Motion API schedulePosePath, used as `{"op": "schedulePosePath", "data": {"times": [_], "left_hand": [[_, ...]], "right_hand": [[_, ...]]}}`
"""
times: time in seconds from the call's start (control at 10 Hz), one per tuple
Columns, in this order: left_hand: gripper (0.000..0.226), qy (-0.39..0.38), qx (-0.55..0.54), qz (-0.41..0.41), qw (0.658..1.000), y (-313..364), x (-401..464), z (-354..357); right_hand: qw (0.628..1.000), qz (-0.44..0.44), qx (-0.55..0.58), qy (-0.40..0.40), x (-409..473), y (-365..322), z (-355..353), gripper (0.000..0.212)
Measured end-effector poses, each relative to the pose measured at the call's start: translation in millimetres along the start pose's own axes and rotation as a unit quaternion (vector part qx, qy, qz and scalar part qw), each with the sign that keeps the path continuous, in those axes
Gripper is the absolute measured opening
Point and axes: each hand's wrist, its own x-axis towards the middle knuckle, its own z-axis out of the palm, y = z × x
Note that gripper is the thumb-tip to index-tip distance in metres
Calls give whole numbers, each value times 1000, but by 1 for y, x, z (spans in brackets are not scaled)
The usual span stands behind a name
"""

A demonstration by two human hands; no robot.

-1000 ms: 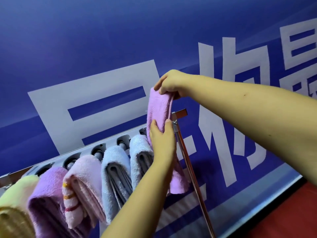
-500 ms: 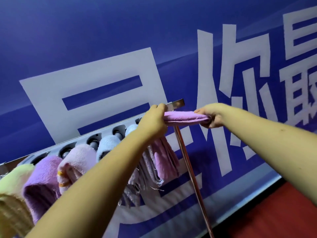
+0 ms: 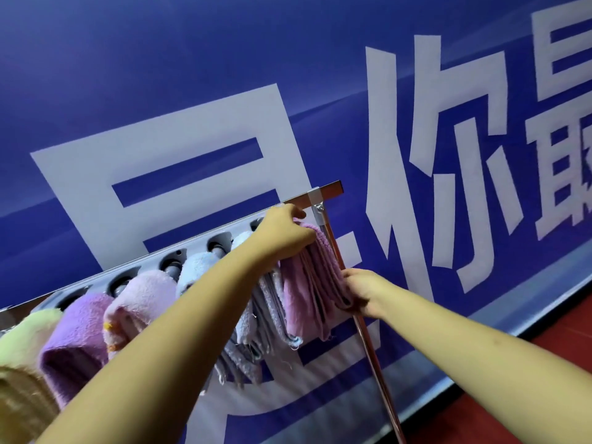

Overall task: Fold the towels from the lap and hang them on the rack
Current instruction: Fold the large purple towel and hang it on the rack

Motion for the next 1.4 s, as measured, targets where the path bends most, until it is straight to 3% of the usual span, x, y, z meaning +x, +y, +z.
{"op": "schedulePosePath", "data": {"times": [0.1, 0.2, 0.3, 0.4, 0.5, 0.6, 0.7, 0.9, 1.0, 1.1, 1.2, 1.3, 1.4], "left_hand": [[70, 20, -230, -47, 972, 5, -12, 12], [62, 51, -433, -120, 892, -3, -26, 20], [45, 19, -544, -132, 828, -17, -37, 27], [66, 35, -558, -169, 812, -29, -38, 30], [66, 31, -565, -178, 805, -32, -35, 32], [63, 23, -552, -153, 819, -30, -37, 34], [50, 40, -563, -137, 814, -26, -38, 41], [64, 64, -557, -157, 813, -49, -52, 94], [76, 8, -501, -149, 852, -67, -71, 108], [67, -76, -491, -126, 858, -71, -92, 103], [64, -86, -449, -119, 881, -71, -113, 84], [65, -34, -405, -150, 901, -84, -129, 71], [59, 77, -402, -191, 892, -90, -142, 45]], "right_hand": [[978, -158, -118, 70, -18, -8, 5, 19], [940, -311, -132, 51, -43, -25, 7, 43], [913, -342, -224, 19, -61, -29, 22, 83], [900, -329, -279, 63, -61, -26, 40, 97], [898, -343, -251, 116, -54, -26, 55, 72], [886, -366, -240, 153, -49, -31, 60, 34], [876, -393, -231, 156, -49, -32, 56, 19], [892, -381, -201, 135, -47, -18, 55, 19], [901, -350, -224, 120, -55, -16, 51, 33], [908, -310, -268, 92, -67, -9, 50, 50], [906, -287, -299, 85, -90, -1, 53, 50], [906, -293, -295, 80, -112, 12, 58, 38], [919, -318, -232, -4, -134, 22, 81, 2]]}}
